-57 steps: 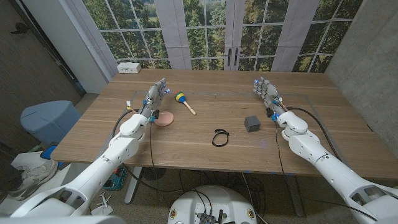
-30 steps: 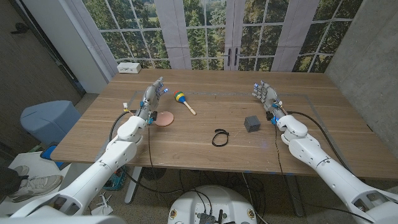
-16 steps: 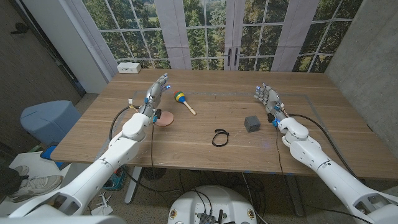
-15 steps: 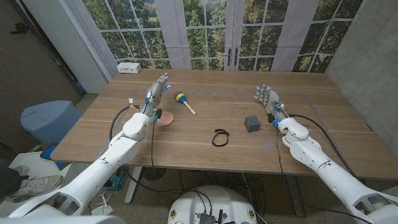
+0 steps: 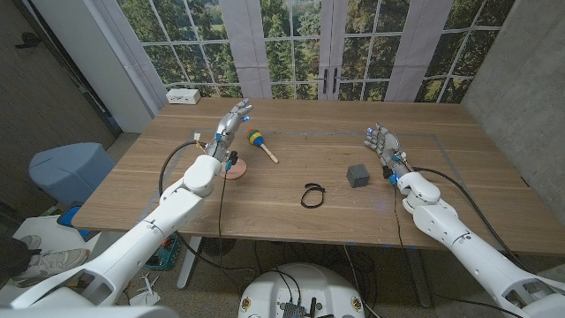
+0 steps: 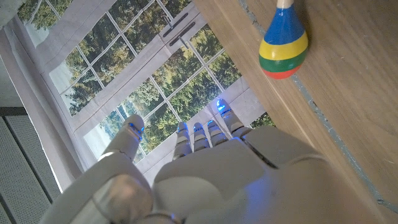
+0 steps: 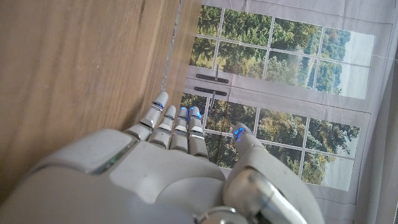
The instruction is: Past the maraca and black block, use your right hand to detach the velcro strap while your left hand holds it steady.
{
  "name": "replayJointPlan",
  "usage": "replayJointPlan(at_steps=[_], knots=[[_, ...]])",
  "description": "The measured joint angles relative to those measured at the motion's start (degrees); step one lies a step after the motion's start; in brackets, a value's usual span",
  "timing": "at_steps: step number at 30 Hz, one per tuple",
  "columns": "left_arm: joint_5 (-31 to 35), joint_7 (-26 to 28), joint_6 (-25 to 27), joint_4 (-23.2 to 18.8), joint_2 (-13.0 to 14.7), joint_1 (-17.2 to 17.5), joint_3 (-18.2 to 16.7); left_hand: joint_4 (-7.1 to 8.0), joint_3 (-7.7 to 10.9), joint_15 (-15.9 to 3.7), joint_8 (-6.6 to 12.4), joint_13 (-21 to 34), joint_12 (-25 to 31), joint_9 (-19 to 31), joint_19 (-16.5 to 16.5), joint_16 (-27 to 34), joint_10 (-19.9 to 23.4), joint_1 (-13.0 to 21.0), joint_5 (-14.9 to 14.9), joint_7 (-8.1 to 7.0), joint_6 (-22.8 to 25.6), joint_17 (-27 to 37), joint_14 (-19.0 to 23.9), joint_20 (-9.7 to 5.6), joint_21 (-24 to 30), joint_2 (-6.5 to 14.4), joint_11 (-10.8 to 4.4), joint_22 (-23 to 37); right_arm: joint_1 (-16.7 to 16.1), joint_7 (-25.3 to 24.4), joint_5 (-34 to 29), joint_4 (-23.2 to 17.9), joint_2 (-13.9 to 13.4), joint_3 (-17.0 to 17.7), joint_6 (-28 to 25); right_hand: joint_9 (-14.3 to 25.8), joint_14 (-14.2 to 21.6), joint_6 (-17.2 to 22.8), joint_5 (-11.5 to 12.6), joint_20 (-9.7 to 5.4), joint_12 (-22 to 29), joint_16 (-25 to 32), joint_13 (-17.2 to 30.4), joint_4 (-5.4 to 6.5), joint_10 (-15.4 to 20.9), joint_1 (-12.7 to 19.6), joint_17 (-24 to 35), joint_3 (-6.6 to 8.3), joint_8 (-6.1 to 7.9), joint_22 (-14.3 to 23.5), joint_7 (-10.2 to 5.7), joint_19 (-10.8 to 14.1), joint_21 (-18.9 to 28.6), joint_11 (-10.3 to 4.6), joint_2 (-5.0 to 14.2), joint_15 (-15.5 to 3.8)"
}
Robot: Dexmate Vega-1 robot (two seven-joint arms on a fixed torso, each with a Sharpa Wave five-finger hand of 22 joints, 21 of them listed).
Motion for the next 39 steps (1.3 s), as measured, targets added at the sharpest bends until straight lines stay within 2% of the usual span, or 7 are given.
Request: replayJointPlan(at_steps=[13,21,22,39], knots=[[4.9,1.7,2.8,-4.4,1.4,0.3,1.3,-0.77,-0.17,0.00,0.00,0.0,0.0,0.0,0.2,0.0,1.0,0.2,0.0,-0.20,0.8,0.0,0.6,0.18,-0.9,-0.2,-0.21,0.0,-1.4,0.2,0.4,0.2,0.0,0.7,1.8,0.0,0.1,0.3,0.0,0.13,0.0,0.3,-0.2,-0.62,0.5,0.0,0.0,0.00,0.00,0.0,-0.11,0.1,-0.4,0.10,0.00,0.11],[4.9,1.7,2.8,-7.1,2.3,1.0,1.8,-1.41,-0.45,0.00,0.00,0.0,0.0,0.0,0.2,0.0,1.3,0.4,-0.2,-0.04,1.0,0.0,0.6,0.18,-1.1,-0.4,0.10,0.0,-1.4,0.1,0.4,0.2,0.0,0.7,2.8,0.0,0.1,0.5,-0.2,0.13,0.0,0.3,-0.5,-0.62,0.5,0.0,-0.3,0.00,0.00,0.0,-0.32,0.1,-0.4,0.10,0.00,0.11],[7.5,2.0,4.6,-7.4,2.4,1.1,1.8,-1.42,-0.46,0.00,0.00,0.0,0.0,0.1,0.2,0.0,1.5,0.4,-0.2,-0.09,1.3,0.0,0.6,0.18,-1.3,-0.4,-0.11,0.0,-2.3,0.1,0.4,0.0,0.0,1.0,2.9,0.0,0.1,0.5,-0.2,0.13,0.0,0.3,-0.5,-0.62,0.5,0.0,-0.3,0.00,0.00,0.0,-0.31,0.1,-0.5,0.10,0.00,0.11],[12.4,2.1,7.5,-12.5,4.4,2.3,2.5,-1.82,-0.87,0.00,0.00,0.0,0.0,0.3,0.5,0.0,2.2,0.4,-0.2,0.22,2.3,0.0,0.6,0.49,-1.9,-0.4,-0.42,0.0,-3.5,-0.2,0.2,0.3,0.9,1.4,5.7,0.3,0.1,0.5,-0.2,0.13,0.0,0.3,-0.8,-1.11,0.5,0.3,-0.3,0.00,0.00,0.0,-0.31,0.1,-1.1,0.10,0.30,0.11]])
